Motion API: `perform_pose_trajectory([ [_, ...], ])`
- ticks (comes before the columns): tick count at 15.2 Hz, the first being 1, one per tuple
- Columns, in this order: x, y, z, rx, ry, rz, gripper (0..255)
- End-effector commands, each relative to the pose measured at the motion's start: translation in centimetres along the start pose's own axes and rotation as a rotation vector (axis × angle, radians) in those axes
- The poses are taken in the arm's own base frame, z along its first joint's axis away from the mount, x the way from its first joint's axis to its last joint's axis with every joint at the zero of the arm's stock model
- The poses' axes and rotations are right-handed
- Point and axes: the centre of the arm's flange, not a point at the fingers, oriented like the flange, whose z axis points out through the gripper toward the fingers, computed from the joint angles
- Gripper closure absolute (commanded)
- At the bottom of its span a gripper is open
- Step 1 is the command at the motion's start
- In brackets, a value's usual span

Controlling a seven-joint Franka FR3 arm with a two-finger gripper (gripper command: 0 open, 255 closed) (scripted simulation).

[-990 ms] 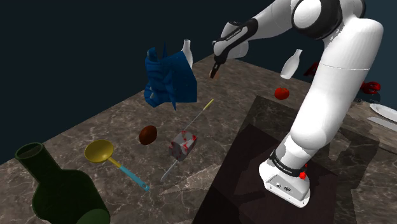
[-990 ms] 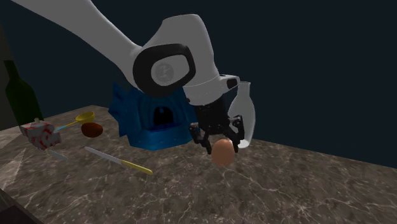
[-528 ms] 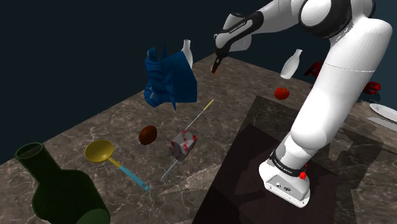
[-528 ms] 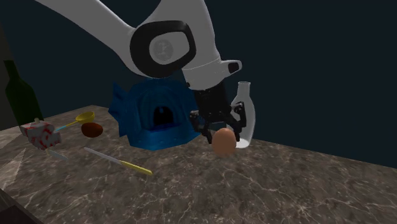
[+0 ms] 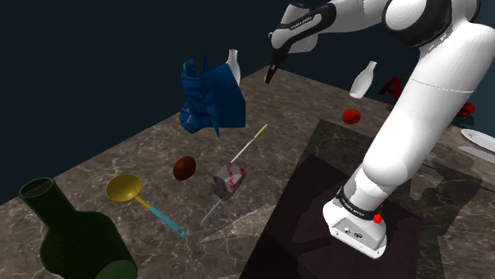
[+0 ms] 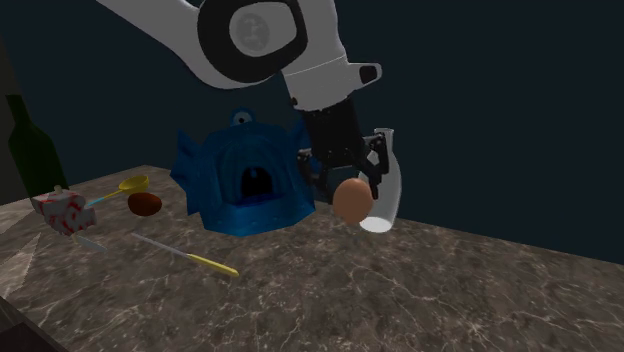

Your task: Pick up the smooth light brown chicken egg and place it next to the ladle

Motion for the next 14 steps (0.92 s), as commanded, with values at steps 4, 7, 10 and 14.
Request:
perform_pose_trajectory([
  [4, 0.8, -2.1, -1.7, 0.0, 0.0, 0.0, 255],
  [7, 1.7, -5.9, -2.6, 0.0, 0.0, 0.0, 255],
  [10, 2.6, -9.6, -3.5, 0.0, 0.0, 0.0, 255],
  [14, 3.7, -14.7, -4.7, 0.0, 0.0, 0.0, 255],
])
